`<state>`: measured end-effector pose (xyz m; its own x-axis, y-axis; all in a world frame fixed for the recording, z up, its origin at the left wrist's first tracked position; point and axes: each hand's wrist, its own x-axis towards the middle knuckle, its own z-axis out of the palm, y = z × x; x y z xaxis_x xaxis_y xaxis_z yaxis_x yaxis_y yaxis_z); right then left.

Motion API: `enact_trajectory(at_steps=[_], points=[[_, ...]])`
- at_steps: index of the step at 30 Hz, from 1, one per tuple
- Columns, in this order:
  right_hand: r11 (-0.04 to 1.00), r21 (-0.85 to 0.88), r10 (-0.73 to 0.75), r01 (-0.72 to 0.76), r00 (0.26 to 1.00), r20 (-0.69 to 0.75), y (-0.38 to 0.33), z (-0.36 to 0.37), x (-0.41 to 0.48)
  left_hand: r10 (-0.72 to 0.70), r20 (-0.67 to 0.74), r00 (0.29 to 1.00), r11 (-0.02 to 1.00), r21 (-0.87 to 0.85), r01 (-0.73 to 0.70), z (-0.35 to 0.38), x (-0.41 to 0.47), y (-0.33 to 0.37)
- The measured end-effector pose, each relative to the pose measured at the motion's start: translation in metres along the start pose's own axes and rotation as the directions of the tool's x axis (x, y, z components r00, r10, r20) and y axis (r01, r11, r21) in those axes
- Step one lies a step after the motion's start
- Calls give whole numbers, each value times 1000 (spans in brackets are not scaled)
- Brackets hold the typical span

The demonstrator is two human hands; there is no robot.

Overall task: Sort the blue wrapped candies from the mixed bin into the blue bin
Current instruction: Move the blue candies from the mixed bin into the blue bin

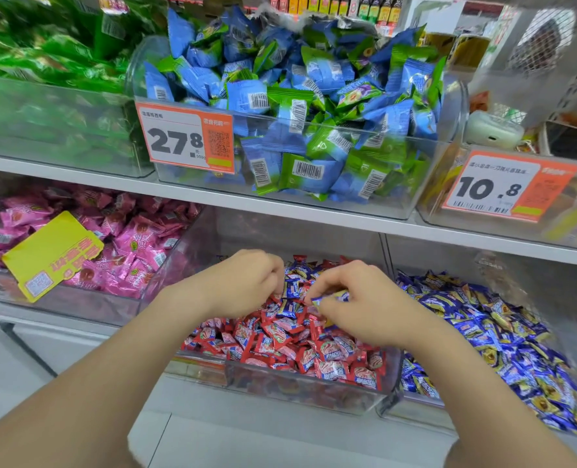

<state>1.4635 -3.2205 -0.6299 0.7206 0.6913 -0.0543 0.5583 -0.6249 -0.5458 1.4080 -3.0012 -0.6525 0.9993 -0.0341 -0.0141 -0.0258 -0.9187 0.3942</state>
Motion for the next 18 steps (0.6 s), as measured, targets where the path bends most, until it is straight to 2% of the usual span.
enact_trajectory(at_steps=[3,7,10,14,18], points=[[996,66,74,-64,983,-167,7,-2,4,-30,-87,996,996,-84,22,3,2,8],[999,-16,44,-51,960,-275,18,5,12,-77,-8,997,991,111,77,18,4,15],[1000,-29,-4,-6,942,-335,20,9,20,-100,32,994,991,96,96,24,8,14],[973,-207,13,-106,913,-408,24,11,39,-110,4,994,994,-5,110,25,8,15],[865,-474,-4,-163,943,-332,30,13,59,-149,-173,974,989,-38,144,22,8,16]])
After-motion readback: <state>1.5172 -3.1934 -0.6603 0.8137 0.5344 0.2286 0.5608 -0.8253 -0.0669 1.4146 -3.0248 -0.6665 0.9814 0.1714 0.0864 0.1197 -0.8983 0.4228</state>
